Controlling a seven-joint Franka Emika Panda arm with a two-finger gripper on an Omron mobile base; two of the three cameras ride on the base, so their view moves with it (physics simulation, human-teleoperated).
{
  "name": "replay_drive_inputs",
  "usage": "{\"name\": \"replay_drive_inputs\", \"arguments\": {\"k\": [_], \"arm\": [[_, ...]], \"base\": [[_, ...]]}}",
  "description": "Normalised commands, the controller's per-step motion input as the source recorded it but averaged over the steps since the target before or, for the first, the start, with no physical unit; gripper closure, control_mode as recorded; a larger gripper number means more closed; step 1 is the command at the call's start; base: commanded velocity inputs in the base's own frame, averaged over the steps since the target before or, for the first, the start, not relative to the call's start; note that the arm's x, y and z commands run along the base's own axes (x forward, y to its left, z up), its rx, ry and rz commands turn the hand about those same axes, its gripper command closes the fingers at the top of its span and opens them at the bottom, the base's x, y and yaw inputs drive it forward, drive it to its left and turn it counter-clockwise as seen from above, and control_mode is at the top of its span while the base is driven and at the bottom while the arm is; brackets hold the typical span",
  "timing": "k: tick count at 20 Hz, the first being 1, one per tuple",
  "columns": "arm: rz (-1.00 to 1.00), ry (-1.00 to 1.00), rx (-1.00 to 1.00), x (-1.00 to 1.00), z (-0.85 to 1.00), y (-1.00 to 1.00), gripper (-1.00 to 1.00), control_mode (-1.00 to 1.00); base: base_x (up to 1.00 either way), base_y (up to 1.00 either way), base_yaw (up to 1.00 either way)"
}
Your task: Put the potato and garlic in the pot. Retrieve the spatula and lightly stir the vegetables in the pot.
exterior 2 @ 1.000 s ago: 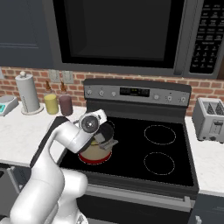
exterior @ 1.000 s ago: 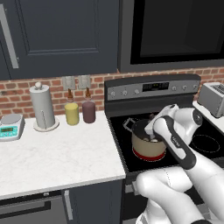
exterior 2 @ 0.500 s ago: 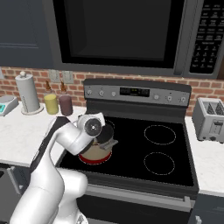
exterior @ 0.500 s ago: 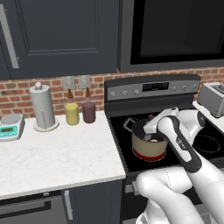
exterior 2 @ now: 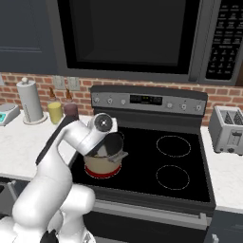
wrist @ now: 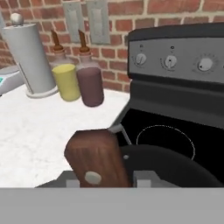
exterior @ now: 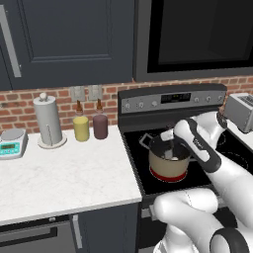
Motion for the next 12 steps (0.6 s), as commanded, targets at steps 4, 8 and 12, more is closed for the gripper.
{"name": "replay_drive_inputs", "arguments": {"k": [4,8,12], "arm": [[-0.21,0.09,-0.01,-0.07,-0.32,-0.29,1.00,-1.00],[-0.23,0.01,0.00,-0.44,-0.17,-0.26,1.00,-1.00],[-0.23,0.00,0.00,-0.47,-0.04,-0.03,1.00,-1.00]], "base": [[0.00,0.00,0.00],[0.00,0.00,0.00],[0.00,0.00,0.00]]}}
